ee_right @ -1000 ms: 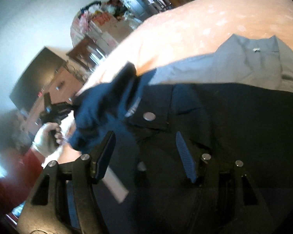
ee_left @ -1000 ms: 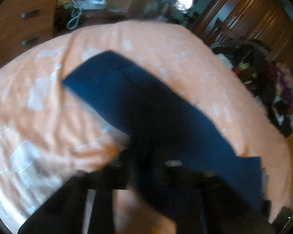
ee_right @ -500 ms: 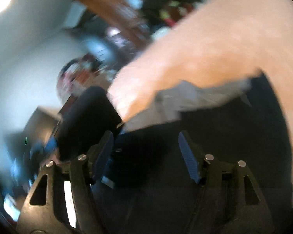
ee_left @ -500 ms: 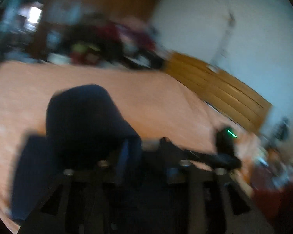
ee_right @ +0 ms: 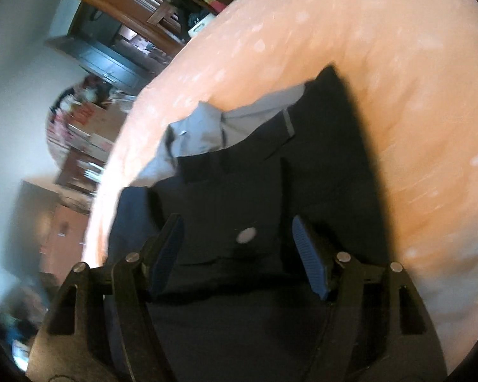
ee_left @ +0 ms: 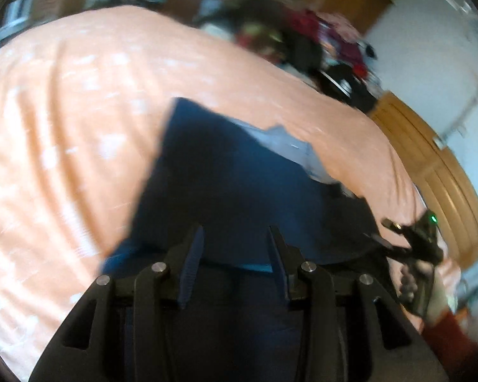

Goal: Fold small clothes

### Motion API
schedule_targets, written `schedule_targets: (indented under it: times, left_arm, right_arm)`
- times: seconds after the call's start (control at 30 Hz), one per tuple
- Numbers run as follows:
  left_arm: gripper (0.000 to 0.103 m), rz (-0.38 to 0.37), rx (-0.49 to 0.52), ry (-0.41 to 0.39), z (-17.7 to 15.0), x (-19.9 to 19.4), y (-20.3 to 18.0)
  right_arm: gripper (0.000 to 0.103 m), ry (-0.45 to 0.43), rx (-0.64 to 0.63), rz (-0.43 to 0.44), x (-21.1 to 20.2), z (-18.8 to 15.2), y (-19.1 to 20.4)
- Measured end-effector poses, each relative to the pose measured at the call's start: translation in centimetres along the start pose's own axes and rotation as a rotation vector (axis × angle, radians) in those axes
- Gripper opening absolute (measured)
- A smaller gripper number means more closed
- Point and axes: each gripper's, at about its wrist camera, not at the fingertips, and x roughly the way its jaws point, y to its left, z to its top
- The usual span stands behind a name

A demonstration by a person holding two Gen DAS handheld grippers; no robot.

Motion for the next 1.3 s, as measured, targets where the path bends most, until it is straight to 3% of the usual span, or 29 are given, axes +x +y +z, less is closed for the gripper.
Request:
schedule_targets:
  times: [0.13, 0.27, 0.37, 0.43, 0.5, 0.6, 0.67, 0.77, 0.83, 0.9, 0.97, 1.03, 1.17, 1.23, 1.3]
  left_arm:
    - [0.043, 0.014, -0.009, -0.001, -0.7, 0.1, 0.5]
    - [0.043, 0.024, -0.022, -0.089, 1.7, -0.3, -1.0]
    - [0.045, 0.037, -0.073, -0.172, 3.8, -1.9, -0.2]
    - [0.045, 0.043, -0.072, -0.175, 4.7, -1.9, 0.0]
    - [0.045, 0.015, -0.017, -0.13, 5.4, -0.7, -1.3]
    - [0.045, -0.02, 0.099, -0.034, 5.6, 2.6, -4.0]
    - [0.045, -0.016, 0.135, 0.043, 5.4, 5.5, -5.0]
    - [0.045, 0.066, 0.159, 0.171, 4.3, 10.3, -4.6]
    - [0.045, 0.099, 0.178, 0.193, 3.4, 11.4, -4.0]
    - [0.046, 0.082, 0.172, 0.176, 3.0, 11.4, -3.6]
    - [0.046, 0.079, 0.168, 0.178, 3.0, 11.4, -3.5]
    - [0.046, 0.082, 0.17, 0.179, 3.0, 11.5, -3.4]
    - [0.047, 0.078, 0.167, 0.172, 2.8, 11.5, -3.6]
    - [0.048, 0.065, 0.16, 0.165, 2.0, 11.0, -3.0]
    - [0.049, 0.05, 0.149, 0.156, 1.9, 11.0, -2.8]
  right_arm:
    - [0.07, -0.014, -0.039, -0.083, -0.5, -0.3, -1.2]
    - [0.059, 0.084, -0.022, 0.032, 1.0, -0.7, -1.1]
    - [0.057, 0.147, -0.075, 0.005, 2.4, -0.6, -0.1]
    - [0.048, 0.155, -0.076, 0.001, 2.9, -0.6, -0.2]
    - [0.024, 0.15, -0.039, 0.036, 3.0, -0.4, -0.7]
    - [0.003, 0.124, 0.021, 0.095, 2.7, 0.4, -1.1]
    - [0.002, 0.079, -0.011, 0.131, 2.0, 1.9, 0.7]
    - [0.001, -0.008, -0.111, 0.205, -0.8, 3.0, 4.1]
    - [0.001, -0.036, -0.157, 0.19, -2.1, 2.7, 4.1]
    - [0.001, -0.002, -0.165, 0.105, -1.7, 1.6, 2.0]
    - [0.003, 0.092, -0.158, 0.01, 0.0, -0.1, -0.7]
    - [0.007, 0.143, -0.182, -0.143, 0.5, -1.7, -2.4]
    - [0.014, -0.004, -0.166, -0.195, -3.7, -1.5, -2.1]
    - [0.014, -0.084, -0.171, -0.157, -4.7, -0.4, -0.3]
    - [0.014, -0.064, -0.21, -0.03, -2.7, 1.5, 3.0]
